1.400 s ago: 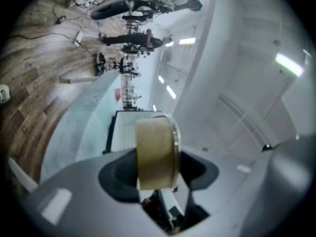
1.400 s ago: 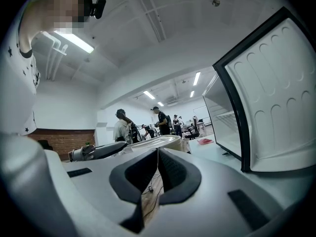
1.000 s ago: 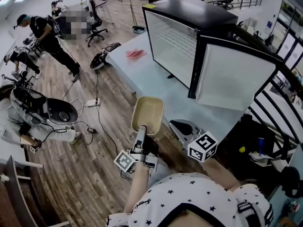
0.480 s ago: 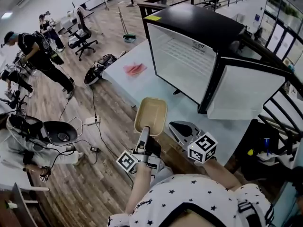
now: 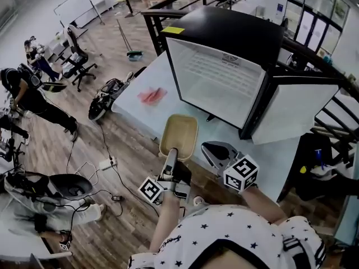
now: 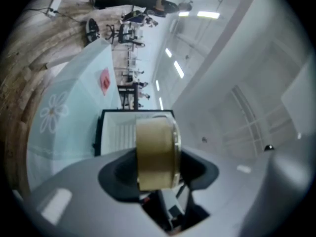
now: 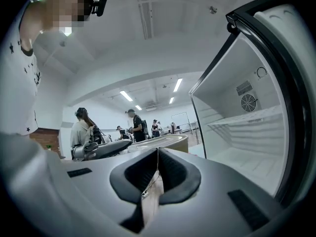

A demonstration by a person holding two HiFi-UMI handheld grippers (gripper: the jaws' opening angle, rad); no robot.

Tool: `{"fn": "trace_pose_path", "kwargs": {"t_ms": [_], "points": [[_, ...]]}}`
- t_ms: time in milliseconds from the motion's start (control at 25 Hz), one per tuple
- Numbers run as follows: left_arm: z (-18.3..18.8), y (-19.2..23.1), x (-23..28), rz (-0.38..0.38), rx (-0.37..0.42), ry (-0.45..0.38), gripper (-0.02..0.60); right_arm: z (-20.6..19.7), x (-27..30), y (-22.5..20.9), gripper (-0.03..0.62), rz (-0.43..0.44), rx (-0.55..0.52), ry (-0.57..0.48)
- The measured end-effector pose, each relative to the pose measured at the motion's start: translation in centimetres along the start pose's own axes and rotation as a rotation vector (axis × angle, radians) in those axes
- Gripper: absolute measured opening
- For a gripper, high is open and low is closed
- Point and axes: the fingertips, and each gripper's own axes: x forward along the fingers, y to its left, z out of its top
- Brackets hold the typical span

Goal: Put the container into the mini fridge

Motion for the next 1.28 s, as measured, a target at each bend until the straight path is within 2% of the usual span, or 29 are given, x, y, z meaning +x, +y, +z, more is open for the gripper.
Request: {"fn": "trace_pose_path", "kwargs": {"t_ms": [320,640,840,1280], "points": [[1.5,1.6,3.8,-0.002,-0.032,0.125,0.222,-0.4,1.2,-2.4,0.021,-0.137,-0.001,-0.030],[0.6,2.0,8.5,-0.012,-0.081,0.239,0.222,0.3,-0.3,-4.8,0.021,-0.275,-0.017,-0.042],[-0.5,1.1,12.0,-0.045,-0.100,0.289,0.222,0.7,-2.2,-6.6,0.021,-0.344,-0.027,-0.046],[-2.8,1.8,19.1,-0.065,-0.154,0.346,0.222,1.3,-3.5,-11.8,0.021,-0.413,-0.011,-0.064]]}}
